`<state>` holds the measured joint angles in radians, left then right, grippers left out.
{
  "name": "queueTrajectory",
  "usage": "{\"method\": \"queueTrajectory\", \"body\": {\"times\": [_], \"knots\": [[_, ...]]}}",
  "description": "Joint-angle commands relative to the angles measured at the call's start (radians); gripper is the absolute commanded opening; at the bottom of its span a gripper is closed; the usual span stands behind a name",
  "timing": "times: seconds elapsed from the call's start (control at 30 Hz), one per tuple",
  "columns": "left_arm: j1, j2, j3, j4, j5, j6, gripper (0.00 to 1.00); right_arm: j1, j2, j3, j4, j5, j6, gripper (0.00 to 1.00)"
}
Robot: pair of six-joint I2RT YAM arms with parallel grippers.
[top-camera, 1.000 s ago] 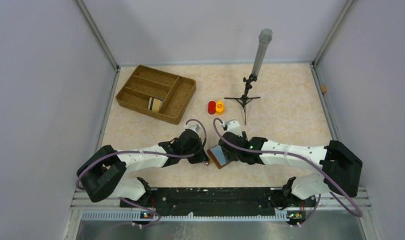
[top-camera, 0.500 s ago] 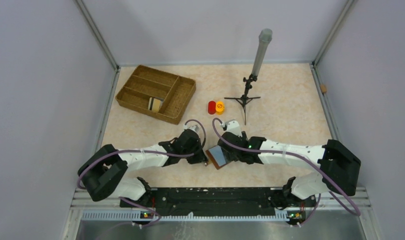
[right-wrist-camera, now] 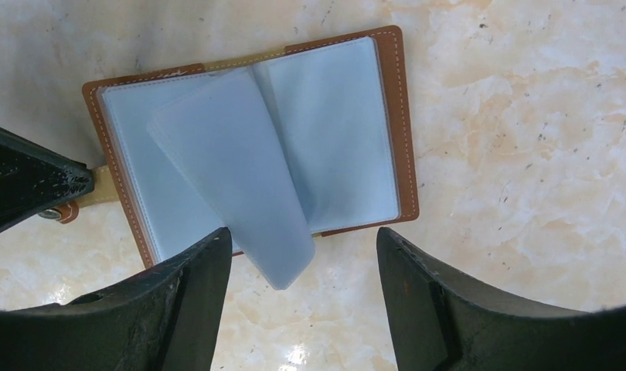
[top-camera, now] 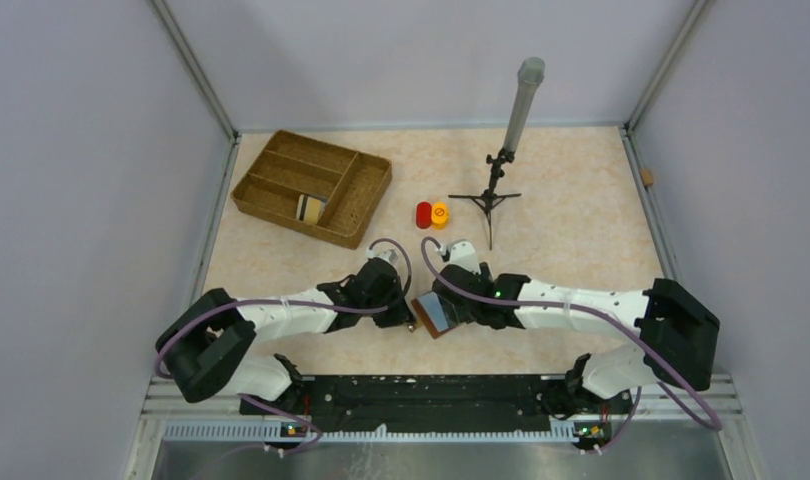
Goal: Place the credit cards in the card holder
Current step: Turn over the card slot in the card holder.
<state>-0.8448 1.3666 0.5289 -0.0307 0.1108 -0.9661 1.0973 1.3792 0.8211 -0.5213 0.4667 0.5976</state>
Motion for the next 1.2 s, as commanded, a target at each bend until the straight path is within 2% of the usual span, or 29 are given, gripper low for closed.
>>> {"method": "queueTrajectory", "body": {"times": [0.0, 0.43, 0.53, 0.57, 0.63, 0.77, 0.87, 1.03, 1.17], "knots": [[0.007, 0.006, 0.006, 0.001, -0.015, 0.015, 0.00, 0.030, 0.024, 0.054, 0.037, -0.004, -0.013, 0.68], [0.049, 0.035, 0.003, 0.048, -0.051, 0.060, 0.00, 0.029, 0.057, -0.020, 0.318, -0.336, -0.040, 0.66], [0.086, 0.039, 0.014, 0.040, -0.055, 0.095, 0.00, 0.029, 0.036, -0.020, 0.319, -0.343, -0.044, 0.66], [0.095, 0.027, 0.016, 0.036, -0.061, 0.112, 0.03, 0.030, 0.019, -0.020, 0.310, -0.331, -0.048, 0.66], [0.107, -0.013, 0.023, -0.013, -0.085, 0.142, 0.16, 0.025, -0.024, -0.023, 0.285, -0.311, -0.059, 0.69], [0.123, -0.122, 0.066, -0.132, -0.163, 0.199, 0.66, -0.034, -0.124, -0.029, 0.262, -0.331, -0.104, 0.74], [0.161, -0.193, 0.111, -0.247, -0.199, 0.243, 0.82, -0.098, -0.174, -0.024, 0.259, -0.354, -0.154, 0.77], [0.290, -0.286, 0.238, -0.467, -0.189, 0.322, 0.97, -0.206, -0.178, 0.024, 0.280, -0.393, -0.251, 0.80], [0.433, -0.314, 0.387, -0.608, -0.198, 0.423, 0.99, -0.226, -0.073, 0.146, 0.288, -0.388, -0.325, 0.82]]}}
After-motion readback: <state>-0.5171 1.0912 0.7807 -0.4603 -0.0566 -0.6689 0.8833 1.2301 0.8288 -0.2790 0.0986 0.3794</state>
